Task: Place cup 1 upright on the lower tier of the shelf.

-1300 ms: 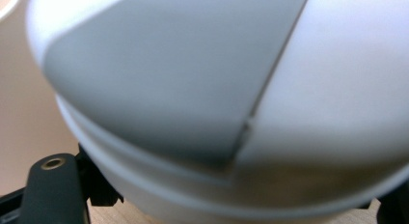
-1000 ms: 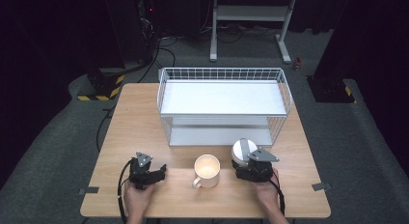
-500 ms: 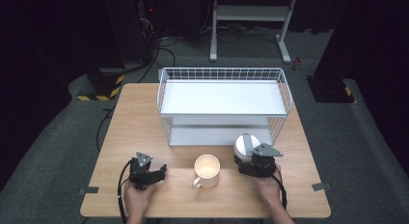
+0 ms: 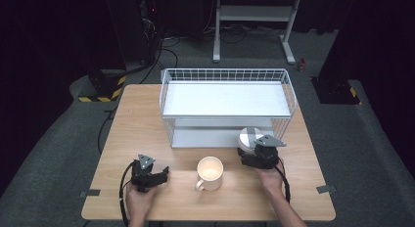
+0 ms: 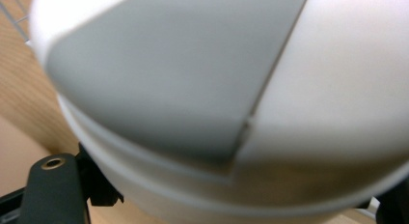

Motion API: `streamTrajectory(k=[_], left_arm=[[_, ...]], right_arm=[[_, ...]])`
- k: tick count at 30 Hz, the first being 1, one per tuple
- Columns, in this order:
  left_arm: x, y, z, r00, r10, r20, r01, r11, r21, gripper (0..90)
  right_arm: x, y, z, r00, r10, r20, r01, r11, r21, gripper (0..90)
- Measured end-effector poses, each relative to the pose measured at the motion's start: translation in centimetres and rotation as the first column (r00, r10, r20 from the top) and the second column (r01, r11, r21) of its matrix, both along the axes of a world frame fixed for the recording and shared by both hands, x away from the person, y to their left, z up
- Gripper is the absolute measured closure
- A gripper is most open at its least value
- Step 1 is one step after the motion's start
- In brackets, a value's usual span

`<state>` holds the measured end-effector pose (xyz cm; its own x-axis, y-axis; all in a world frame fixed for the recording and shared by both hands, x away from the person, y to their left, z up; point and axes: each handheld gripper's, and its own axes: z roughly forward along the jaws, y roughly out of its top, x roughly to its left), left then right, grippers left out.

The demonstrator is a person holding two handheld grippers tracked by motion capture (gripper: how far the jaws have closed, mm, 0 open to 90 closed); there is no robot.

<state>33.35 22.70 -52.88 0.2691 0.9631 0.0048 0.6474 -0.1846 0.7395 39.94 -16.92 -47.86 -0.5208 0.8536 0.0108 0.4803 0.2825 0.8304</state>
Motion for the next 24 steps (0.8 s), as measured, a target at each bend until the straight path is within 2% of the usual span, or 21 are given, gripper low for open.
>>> streamTrajectory(k=[10, 15, 24], left_arm=[[0.0, 0.0, 0.0, 1.0000, -0.002, -0.002, 0.002, 1.0000, 0.002, 19.9], [0.0, 0.0, 0.0, 1.0000, -0.002, -0.002, 0.002, 1.0000, 0.002, 19.9], [0.0, 0.0, 0.0, 1.0000, -0.001, -0.002, 0.001, 1.0000, 0.002, 19.9]], right_arm=[[1.9, 0.1, -0.1, 0.9993, -0.035, -0.011, 0.035, 0.999, -0.010, 18.6], [3.0, 0.3, -0.6, 0.9971, -0.074, -0.019, 0.074, 0.997, -0.004, 18.6], [3.7, 0.6, -0.7, 0.9965, -0.083, -0.007, 0.083, 0.997, -0.007, 18.6]])
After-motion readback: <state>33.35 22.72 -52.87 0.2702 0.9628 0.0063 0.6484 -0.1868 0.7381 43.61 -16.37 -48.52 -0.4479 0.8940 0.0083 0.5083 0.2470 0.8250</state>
